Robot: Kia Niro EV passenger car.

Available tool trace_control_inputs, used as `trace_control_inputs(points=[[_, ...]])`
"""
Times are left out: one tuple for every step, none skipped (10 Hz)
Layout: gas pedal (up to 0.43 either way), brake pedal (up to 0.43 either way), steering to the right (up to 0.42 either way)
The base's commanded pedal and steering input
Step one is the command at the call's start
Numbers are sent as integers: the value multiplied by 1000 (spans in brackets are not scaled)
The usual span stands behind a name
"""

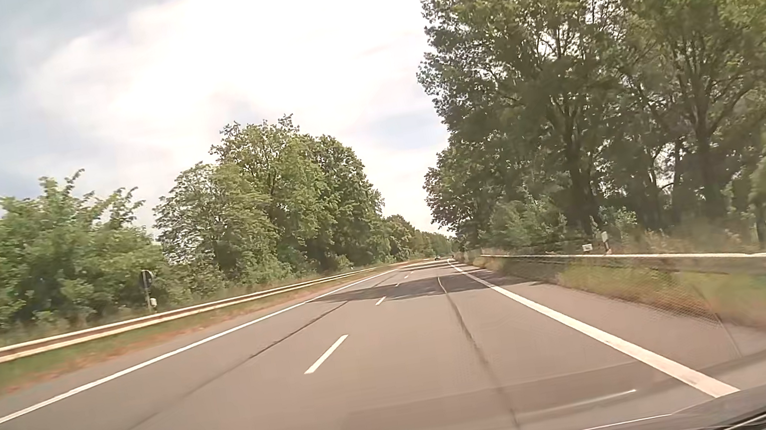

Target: Follow the waypoints while adhering to traffic rules and regulations

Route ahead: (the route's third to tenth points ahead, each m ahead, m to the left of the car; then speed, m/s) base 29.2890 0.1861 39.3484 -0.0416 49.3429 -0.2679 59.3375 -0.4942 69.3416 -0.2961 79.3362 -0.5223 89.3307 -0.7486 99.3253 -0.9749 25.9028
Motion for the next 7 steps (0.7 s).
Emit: trace_control_inputs(points=[[421, 0, 4], [409, 0, 4], [409, 0, 4], [409, 0, 4], [409, 0, 4], [409, 0, 4], [409, 0, 4]])
